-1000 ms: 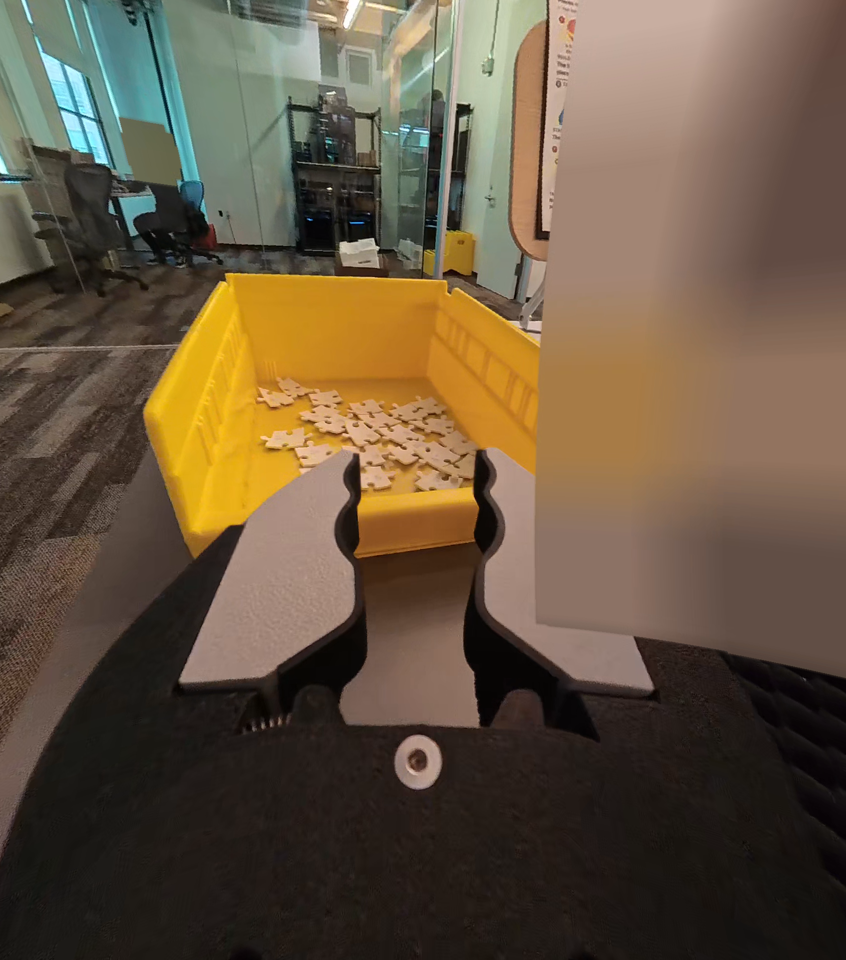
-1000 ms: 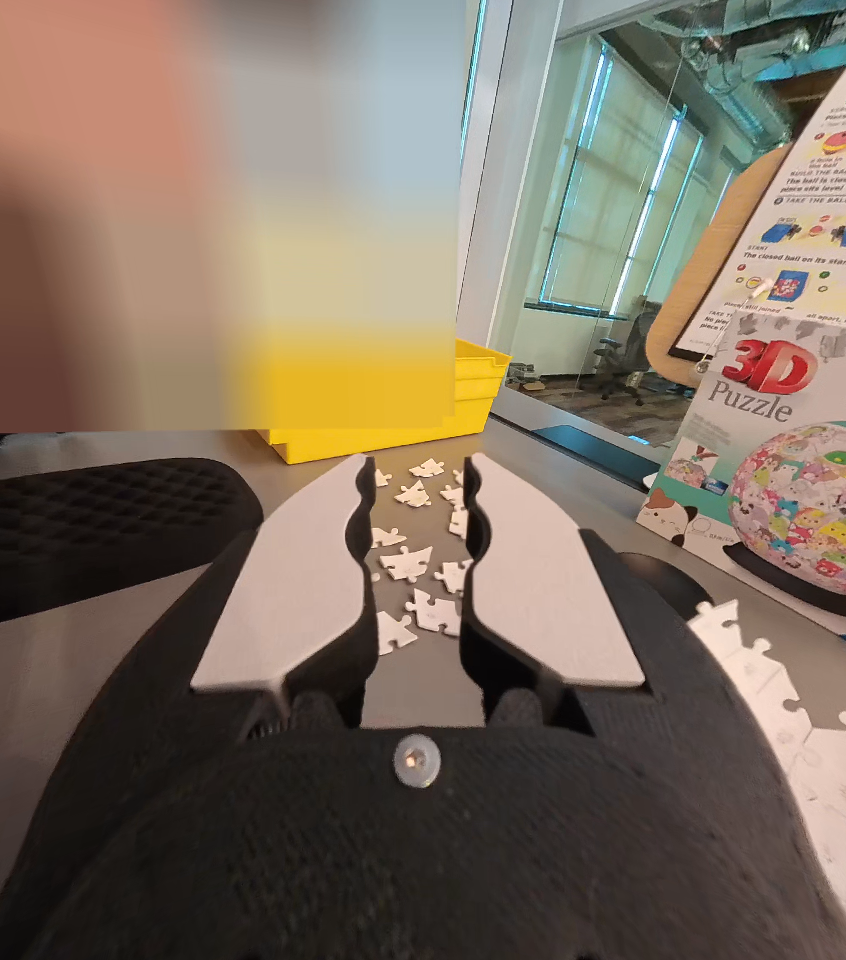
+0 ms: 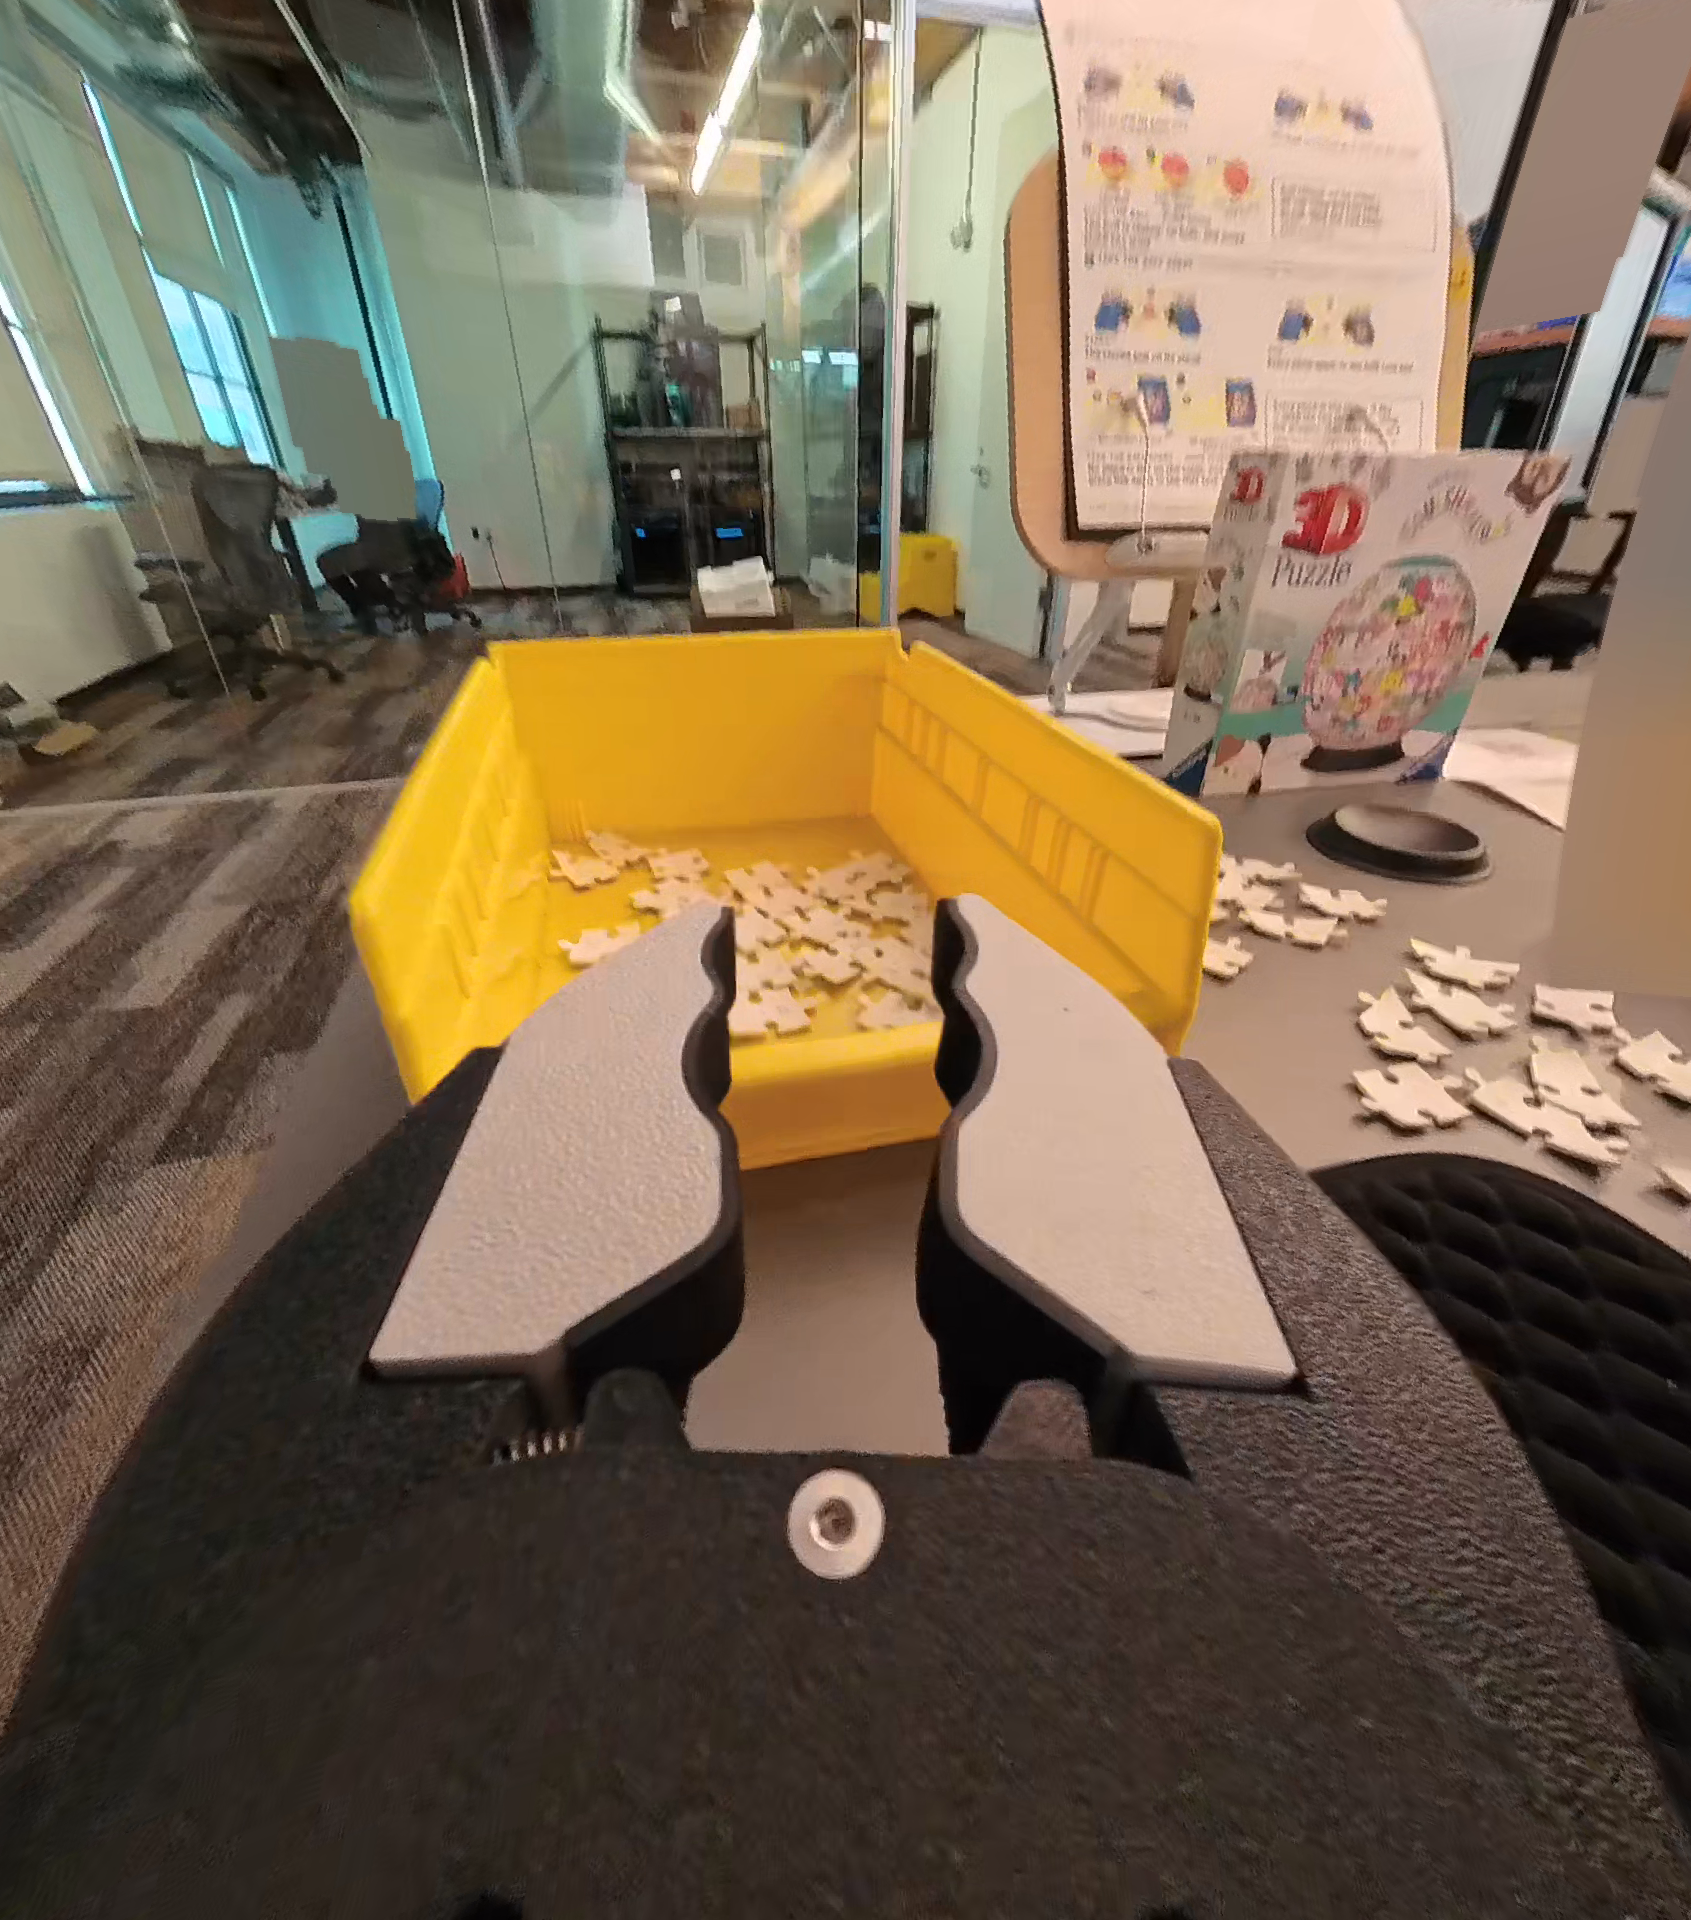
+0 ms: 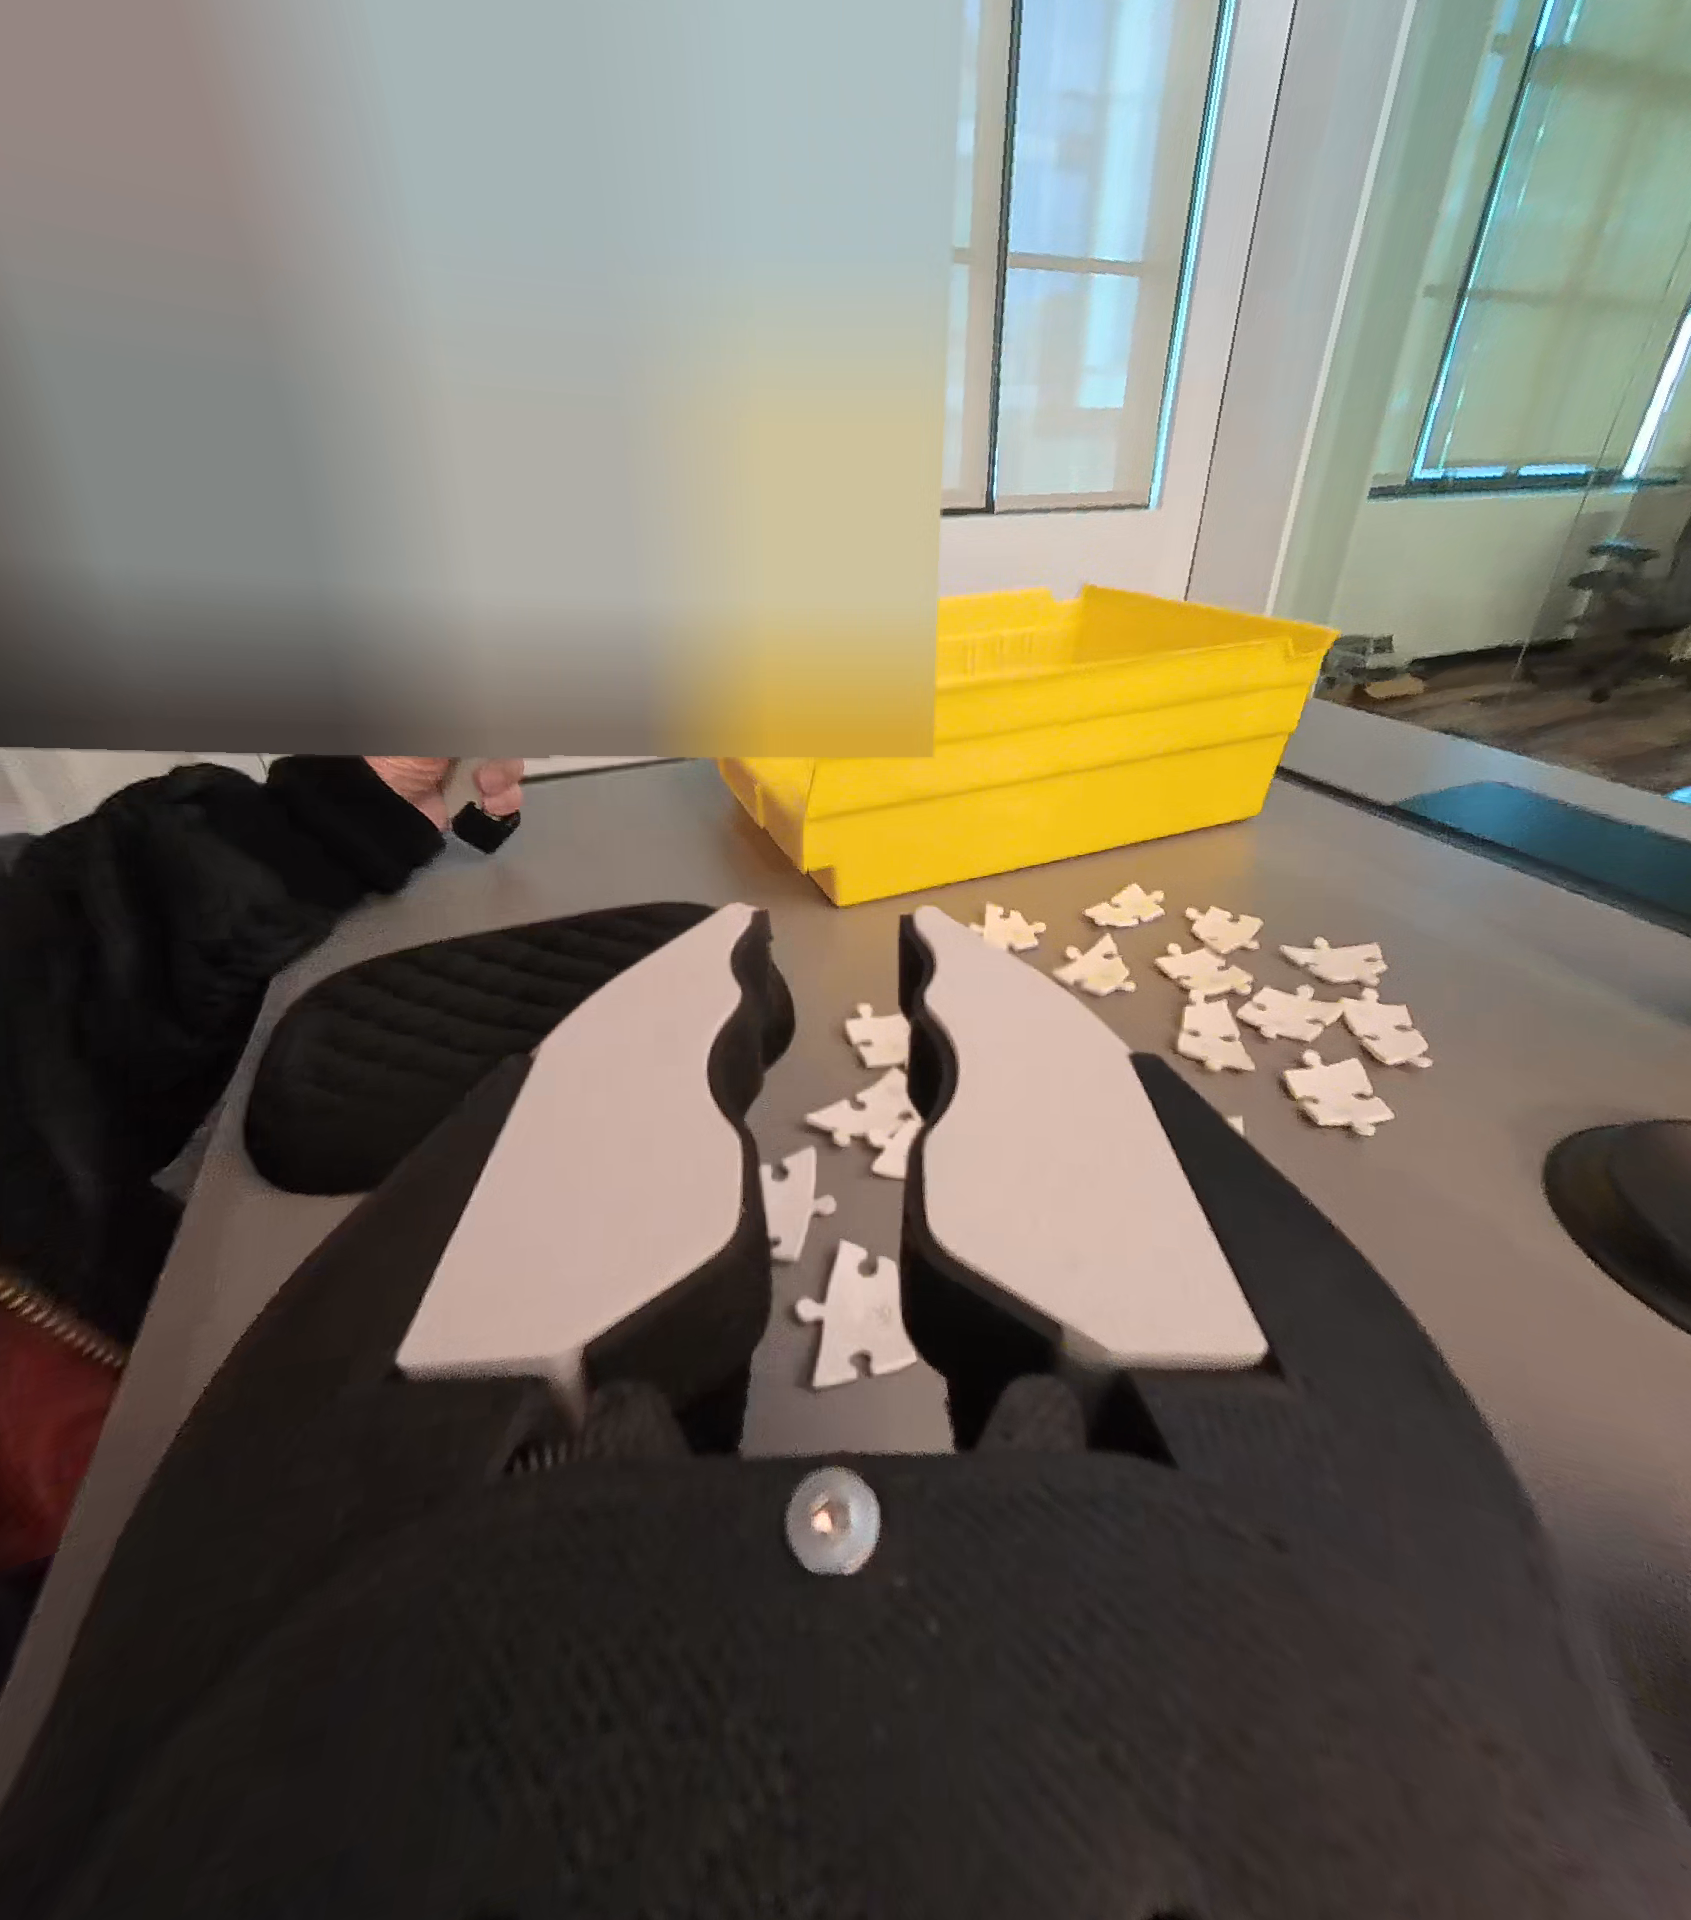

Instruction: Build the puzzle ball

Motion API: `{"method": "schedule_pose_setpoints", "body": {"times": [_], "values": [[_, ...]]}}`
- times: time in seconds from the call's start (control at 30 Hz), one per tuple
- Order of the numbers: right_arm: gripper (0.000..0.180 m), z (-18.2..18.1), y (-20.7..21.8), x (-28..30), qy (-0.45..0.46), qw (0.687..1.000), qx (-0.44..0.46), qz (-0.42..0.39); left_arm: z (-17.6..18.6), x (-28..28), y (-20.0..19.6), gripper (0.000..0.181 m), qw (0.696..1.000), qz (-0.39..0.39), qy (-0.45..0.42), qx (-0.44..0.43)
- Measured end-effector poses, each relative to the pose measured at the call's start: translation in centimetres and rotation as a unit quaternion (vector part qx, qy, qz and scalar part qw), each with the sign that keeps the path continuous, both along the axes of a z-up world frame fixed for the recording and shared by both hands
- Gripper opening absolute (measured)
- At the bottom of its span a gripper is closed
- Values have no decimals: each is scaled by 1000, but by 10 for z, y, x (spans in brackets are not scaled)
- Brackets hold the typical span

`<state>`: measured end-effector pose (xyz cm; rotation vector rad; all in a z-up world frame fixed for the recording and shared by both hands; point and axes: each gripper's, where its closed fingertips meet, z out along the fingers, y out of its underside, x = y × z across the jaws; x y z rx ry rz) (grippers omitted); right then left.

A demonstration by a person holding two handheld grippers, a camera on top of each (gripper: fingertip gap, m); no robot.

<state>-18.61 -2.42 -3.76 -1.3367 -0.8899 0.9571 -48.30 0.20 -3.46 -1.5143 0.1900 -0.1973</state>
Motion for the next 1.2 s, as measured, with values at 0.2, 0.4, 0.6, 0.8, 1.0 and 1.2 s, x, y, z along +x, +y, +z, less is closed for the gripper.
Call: {"method": "schedule_pose_setpoints", "body": {"times": [0.2,0.4,0.6,0.8,1.0,1.2], "values": [[23,67,-4,62,24,985,126,-118,50,15,-31,27,995,6,-26,98],[25,136,-16,215,33,953,167,-249,66,93,-73,22,992,8,70,100],[25,150,-17,301,131,967,114,-185,85,170,-63,20,993,-101,15,52],[27,183,49,306,-29,962,123,-244,160,215,-33,22,973,-205,100,-33],[30,166,79,283,28,958,104,-264,154,249,-9,31,959,-267,55,-72],[28,176,94,257,-53,962,162,-213,93,308,33,38,932,-336,98,-96]]}}
